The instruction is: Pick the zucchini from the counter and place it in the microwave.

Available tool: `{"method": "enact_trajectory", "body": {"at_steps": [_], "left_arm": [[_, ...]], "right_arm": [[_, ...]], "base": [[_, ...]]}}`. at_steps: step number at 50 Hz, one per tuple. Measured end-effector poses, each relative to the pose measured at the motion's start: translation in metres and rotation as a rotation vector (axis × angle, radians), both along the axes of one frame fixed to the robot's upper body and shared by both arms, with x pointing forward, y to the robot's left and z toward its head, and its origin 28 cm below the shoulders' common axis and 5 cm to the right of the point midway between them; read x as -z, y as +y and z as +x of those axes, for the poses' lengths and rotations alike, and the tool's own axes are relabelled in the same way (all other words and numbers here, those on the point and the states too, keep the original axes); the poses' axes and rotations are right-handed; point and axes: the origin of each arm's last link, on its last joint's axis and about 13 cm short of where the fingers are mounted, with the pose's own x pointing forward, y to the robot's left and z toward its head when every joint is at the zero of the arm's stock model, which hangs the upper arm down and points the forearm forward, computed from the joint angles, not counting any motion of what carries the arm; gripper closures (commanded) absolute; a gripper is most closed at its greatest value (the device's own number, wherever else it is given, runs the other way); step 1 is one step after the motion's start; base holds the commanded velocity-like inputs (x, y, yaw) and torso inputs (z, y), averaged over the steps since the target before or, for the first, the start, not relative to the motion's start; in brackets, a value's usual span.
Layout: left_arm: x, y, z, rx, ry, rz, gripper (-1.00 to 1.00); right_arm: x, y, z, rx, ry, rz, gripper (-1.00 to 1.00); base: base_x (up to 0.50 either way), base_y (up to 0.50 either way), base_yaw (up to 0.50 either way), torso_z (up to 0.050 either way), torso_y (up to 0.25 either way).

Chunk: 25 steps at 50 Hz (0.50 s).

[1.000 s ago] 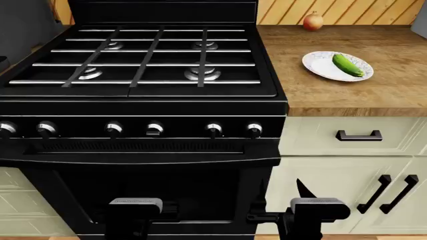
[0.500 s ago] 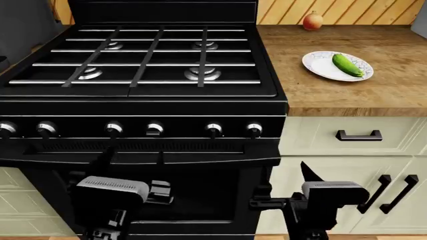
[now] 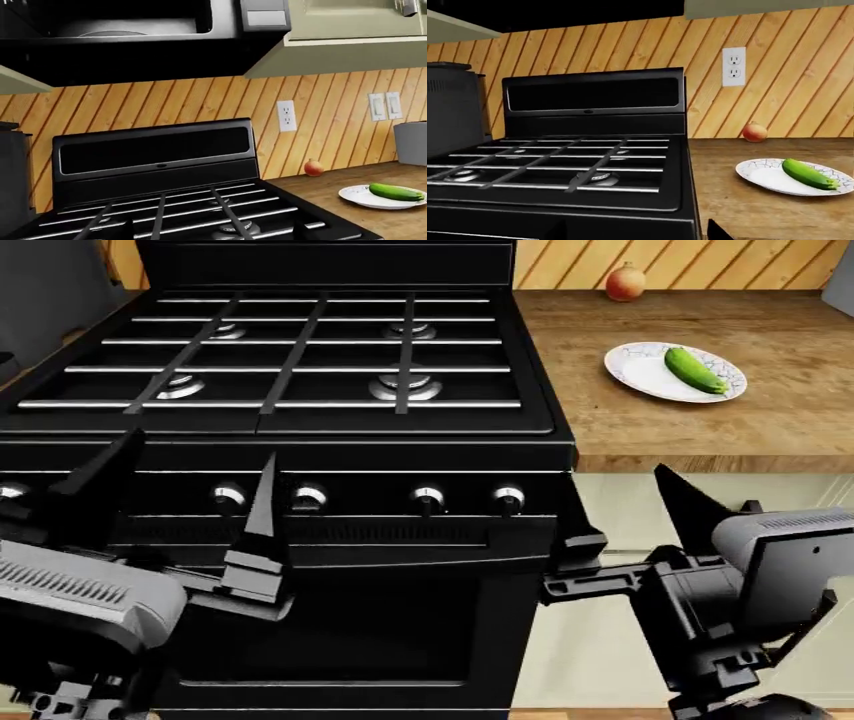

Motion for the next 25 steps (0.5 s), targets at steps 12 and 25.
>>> {"method": "enact_trajectory", "body": {"at_steps": [12, 25], "left_arm": [[-0.013, 0.011, -0.010, -0.049, -0.044, -0.010, -1.00], [-0.014, 0.014, -0.014, -0.056, -0.048, -0.029, -1.00]], "right_arm": [[-0.026, -0.009, -0.012, -0.032, -0.067, -0.015, -1.00], [-0.035, -0.014, -0.020, -0.039, -0.097, -0.028, -1.00]], "base": [[0.00, -0.27, 0.00, 0.000, 0.000], [0.15, -0.29, 0.00, 0.000, 0.000]]}}
